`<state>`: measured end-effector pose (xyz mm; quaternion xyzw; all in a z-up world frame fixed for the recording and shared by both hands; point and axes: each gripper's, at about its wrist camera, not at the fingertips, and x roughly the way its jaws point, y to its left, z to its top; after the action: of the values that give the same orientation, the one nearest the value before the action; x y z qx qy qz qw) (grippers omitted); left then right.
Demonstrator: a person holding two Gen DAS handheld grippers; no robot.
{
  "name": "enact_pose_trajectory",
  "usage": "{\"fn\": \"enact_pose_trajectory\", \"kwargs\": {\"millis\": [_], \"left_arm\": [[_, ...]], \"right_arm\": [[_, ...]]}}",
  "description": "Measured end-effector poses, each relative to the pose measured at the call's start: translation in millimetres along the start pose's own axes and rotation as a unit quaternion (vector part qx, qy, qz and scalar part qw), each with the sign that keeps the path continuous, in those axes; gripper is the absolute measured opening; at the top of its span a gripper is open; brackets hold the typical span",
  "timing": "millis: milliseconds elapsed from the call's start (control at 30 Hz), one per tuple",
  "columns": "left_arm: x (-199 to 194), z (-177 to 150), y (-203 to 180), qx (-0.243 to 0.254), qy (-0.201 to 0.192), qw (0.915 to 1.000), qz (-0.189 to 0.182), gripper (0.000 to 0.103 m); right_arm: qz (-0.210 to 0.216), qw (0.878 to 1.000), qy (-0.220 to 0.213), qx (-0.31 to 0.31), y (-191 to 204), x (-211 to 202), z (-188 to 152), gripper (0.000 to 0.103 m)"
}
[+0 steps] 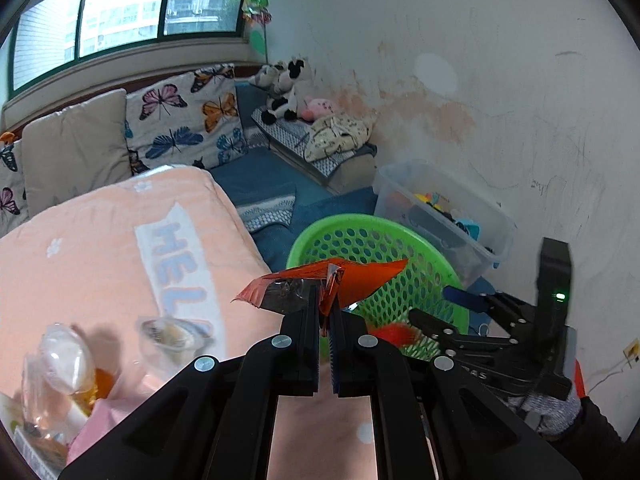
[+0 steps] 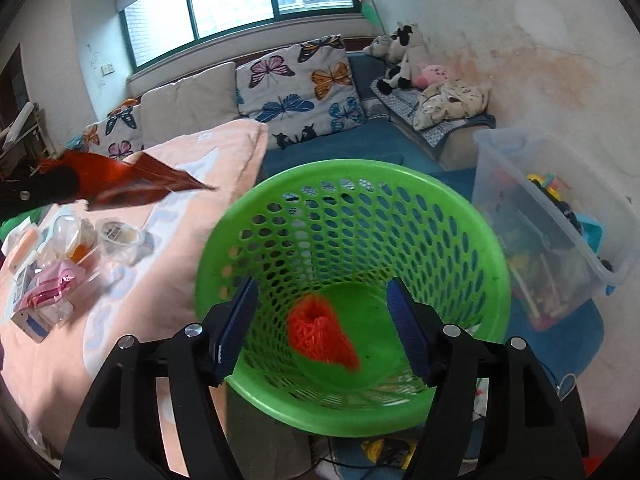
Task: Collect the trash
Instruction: 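Carry both items to the green basket and open both tools to drop them, then grasp the white milk carton with the left tool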
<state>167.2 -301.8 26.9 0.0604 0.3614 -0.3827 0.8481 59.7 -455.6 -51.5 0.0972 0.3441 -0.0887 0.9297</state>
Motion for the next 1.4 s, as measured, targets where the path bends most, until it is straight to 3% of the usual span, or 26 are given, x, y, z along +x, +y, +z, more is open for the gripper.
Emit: {"fn": "enact_pose_trajectory", "kwargs": {"millis": [467,633,700,733,967,1233,1400], "left_arm": [[65.8,-6.6,-39.9,0.029,0.055,0.9979,-0.021,0.007],[72.2,-12.2,-47.4,0.035,0.058,0.9976,-0.018,0.034],[68.2,-13.8,-46.2,0.035,0.05,0.998,-0.017,0.049],[64.9,-15.0,-45.8,0.034,0.045,0.9983,-0.016,0.051],[30.4,-28.1,-33.5,0.024,0.02,0.9995,0.0,0.06],[-23.9,-53.7,-0.6,0.003,-0.014,0.9984,0.054,0.073],[-58.9,-75.0,31.5,-0.025,-0.035,0.9949,0.091,0.074]], "right_arm": [[-0.005,0.999,-0.018,0.026,-20.2,-35.9,-27.7,0.075],[-0.005,0.999,-0.018,0.032,-22.5,-41.7,-34.4,0.075],[-0.004,0.999,-0.02,0.035,-23.1,-43.7,-35.5,0.075],[-0.002,0.999,-0.02,0.037,-22.5,-44.9,-36.1,0.075],[0.011,0.999,-0.018,0.033,-10.0,-51.9,-41.6,0.077],[0.037,0.999,-0.016,0.026,15.8,-55.2,-44.9,0.079],[0.05,0.999,-0.016,0.009,39.8,-56.8,-42.7,0.079]]}}
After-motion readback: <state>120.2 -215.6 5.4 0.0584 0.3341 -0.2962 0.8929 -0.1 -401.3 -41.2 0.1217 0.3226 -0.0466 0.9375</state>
